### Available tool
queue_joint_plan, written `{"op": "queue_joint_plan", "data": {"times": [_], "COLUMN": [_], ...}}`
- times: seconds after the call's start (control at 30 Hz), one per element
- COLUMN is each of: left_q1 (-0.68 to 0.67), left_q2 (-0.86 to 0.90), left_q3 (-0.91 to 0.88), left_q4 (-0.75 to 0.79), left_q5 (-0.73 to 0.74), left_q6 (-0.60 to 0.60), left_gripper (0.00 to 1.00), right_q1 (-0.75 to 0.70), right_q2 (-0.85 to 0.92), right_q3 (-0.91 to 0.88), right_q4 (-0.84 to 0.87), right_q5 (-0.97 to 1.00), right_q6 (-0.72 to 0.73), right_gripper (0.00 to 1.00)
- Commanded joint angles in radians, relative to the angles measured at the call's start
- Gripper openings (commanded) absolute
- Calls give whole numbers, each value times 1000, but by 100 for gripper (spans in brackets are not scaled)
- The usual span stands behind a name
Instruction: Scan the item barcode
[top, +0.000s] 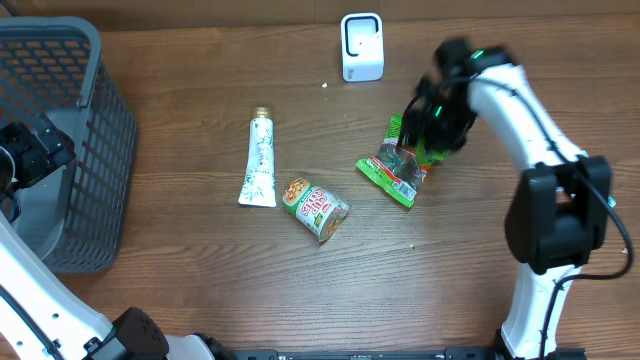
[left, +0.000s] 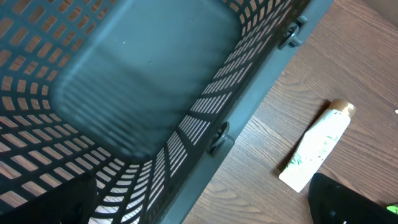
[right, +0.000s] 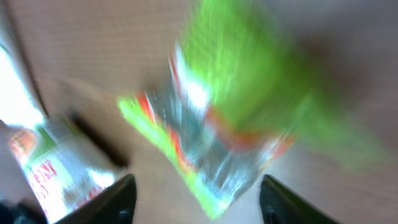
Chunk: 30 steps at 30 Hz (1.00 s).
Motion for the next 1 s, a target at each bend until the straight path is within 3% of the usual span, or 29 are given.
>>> {"op": "queue_joint_plan", "data": {"times": [0.0, 0.07, 0.13, 0.2, 0.57, 0.8, 0.97], "left_q1": [3, 3, 3, 3, 3, 3, 3], "left_q2": [-2, -2, -2, -2, -2, -2, -2], "left_q3": [2, 2, 2, 2, 2, 2, 2], "left_q4": [1, 1, 1, 1, 1, 1, 1], "left_q5": [5, 5, 4, 5, 4, 5, 4], "left_q6": [16, 16, 16, 16, 16, 16, 16], "left_gripper": [100, 100, 100, 99, 100, 99, 100], "right_q1": [-74, -89, -92, -92, -57, -49, -48], "right_q2": [-27, -24, -11, 8, 177, 189, 189], "right_q3": [106, 101, 87, 80, 66, -37, -184], "right_q4": [69, 114, 117, 113, 63, 43, 124], "right_q5": [27, 24, -15, -23, -94, -144, -178], "right_q6": [-173, -312, -523, -610, -643, -661, -620], "right_gripper": [78, 99, 100, 100, 100, 100, 99]}}
